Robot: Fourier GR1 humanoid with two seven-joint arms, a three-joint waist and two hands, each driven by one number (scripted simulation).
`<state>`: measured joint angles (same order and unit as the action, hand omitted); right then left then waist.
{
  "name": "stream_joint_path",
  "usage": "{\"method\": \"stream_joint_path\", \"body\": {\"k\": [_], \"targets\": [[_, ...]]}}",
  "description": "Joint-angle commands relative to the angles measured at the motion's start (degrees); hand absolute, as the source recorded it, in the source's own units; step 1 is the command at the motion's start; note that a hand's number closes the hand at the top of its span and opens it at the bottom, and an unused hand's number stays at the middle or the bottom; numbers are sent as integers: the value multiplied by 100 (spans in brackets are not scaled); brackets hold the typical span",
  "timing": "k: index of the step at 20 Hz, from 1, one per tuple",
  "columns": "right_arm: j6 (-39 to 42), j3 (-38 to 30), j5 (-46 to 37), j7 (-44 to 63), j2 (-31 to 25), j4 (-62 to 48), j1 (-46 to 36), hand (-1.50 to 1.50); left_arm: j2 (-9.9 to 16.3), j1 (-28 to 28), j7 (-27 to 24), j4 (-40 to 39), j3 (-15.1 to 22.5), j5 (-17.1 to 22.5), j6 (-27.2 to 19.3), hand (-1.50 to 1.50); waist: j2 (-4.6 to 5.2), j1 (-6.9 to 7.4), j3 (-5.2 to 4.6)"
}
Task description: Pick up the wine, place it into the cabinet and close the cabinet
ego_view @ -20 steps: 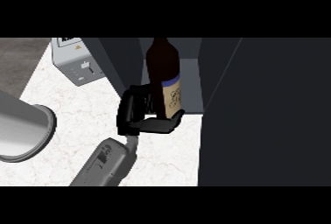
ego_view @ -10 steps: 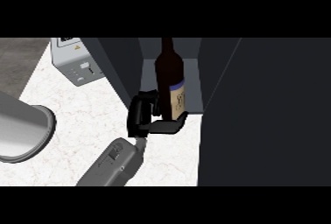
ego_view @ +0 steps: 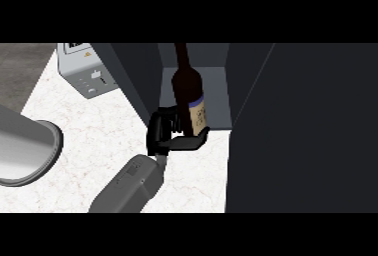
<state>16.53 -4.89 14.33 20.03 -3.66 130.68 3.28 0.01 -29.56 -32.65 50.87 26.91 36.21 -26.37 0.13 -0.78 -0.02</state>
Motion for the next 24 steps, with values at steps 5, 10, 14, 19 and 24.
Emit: {"method": "stream_joint_path", "body": {"k": [5,10,14,19,24], "targets": [[130,-87,-12,-312,26,-291,64,-150,-1,-496,-274,-1003,-634,575,1065,150,4,13,1],[273,-71,194,-215,-25,67,367,-150,-1,-848,-616,-1431,-81,1208,890,150,3,-42,0],[139,-24,40,-257,81,-73,266,-150,-1,-921,-920,-2009,-172,1196,1263,150,5,-20,0],[155,161,-143,-358,121,-242,80,-150,-1,-1508,-819,-2205,105,1854,1171,150,20,-92,-2],[86,244,-94,-155,168,-114,196,-150,-1,-1959,-696,-2666,-331,1907,1522,150,22,-85,-1]]}}
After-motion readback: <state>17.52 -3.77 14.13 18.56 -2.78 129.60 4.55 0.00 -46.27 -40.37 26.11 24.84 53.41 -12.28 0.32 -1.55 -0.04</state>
